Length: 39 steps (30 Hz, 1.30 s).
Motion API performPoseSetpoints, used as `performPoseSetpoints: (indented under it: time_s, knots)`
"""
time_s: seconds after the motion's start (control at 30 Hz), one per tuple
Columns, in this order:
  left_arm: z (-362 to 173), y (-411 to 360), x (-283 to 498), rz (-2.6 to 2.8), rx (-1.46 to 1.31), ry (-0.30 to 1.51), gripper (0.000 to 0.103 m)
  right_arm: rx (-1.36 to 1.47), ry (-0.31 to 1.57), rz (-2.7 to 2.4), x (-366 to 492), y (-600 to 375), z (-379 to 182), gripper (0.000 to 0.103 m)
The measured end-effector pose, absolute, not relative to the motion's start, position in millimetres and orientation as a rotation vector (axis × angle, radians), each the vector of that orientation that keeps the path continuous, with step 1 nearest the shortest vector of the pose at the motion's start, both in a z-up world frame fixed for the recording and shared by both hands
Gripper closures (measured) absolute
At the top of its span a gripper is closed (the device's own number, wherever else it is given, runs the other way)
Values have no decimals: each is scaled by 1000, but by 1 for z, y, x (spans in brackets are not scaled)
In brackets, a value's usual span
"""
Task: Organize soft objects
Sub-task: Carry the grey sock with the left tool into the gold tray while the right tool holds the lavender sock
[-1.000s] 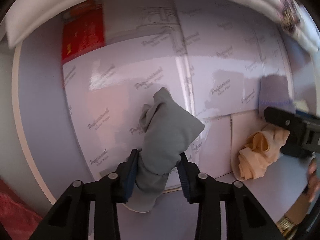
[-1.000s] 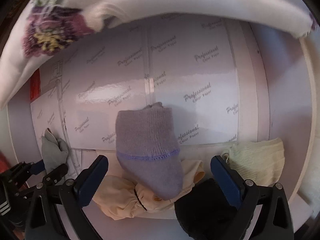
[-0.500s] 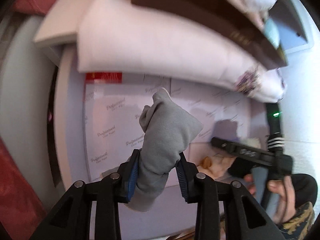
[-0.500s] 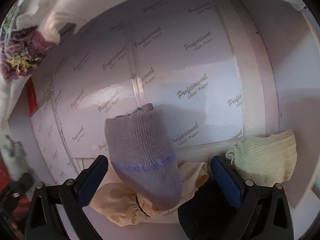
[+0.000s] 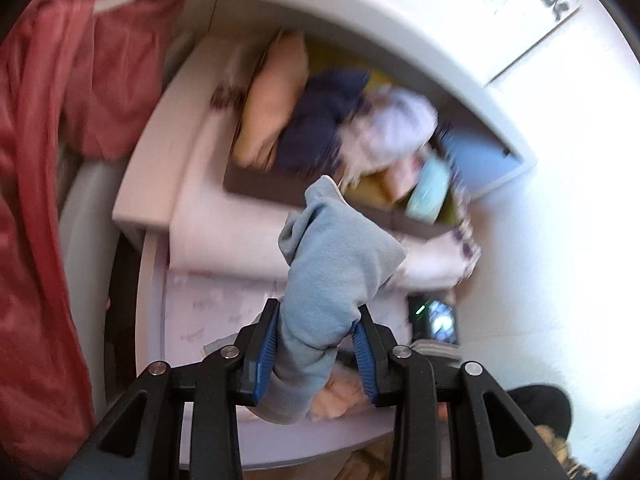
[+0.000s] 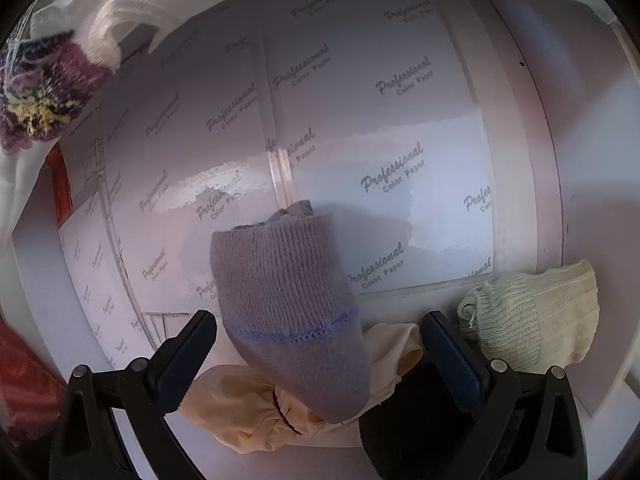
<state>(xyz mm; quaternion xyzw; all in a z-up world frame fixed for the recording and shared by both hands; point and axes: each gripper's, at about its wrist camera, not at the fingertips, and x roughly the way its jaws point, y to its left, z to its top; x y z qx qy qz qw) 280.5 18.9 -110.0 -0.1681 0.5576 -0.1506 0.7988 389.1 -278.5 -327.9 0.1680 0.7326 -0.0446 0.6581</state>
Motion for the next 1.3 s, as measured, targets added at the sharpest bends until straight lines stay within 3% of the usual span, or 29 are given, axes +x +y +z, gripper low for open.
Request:
performPoseSetpoints:
  time_s: [0.47, 1.1, 1.3]
  knots:
    - [-44, -21, 367, -306, -365, 987, 68, 391, 1660, -98, 386, -271, -306, 0]
    - [-131, -44, 433, -177, -228, 1051, 67, 378, 1658, -89, 386, -252, -313, 0]
    - [-137, -49, 436, -158, -166, 1065, 59, 376, 1656, -88, 387, -251, -313, 0]
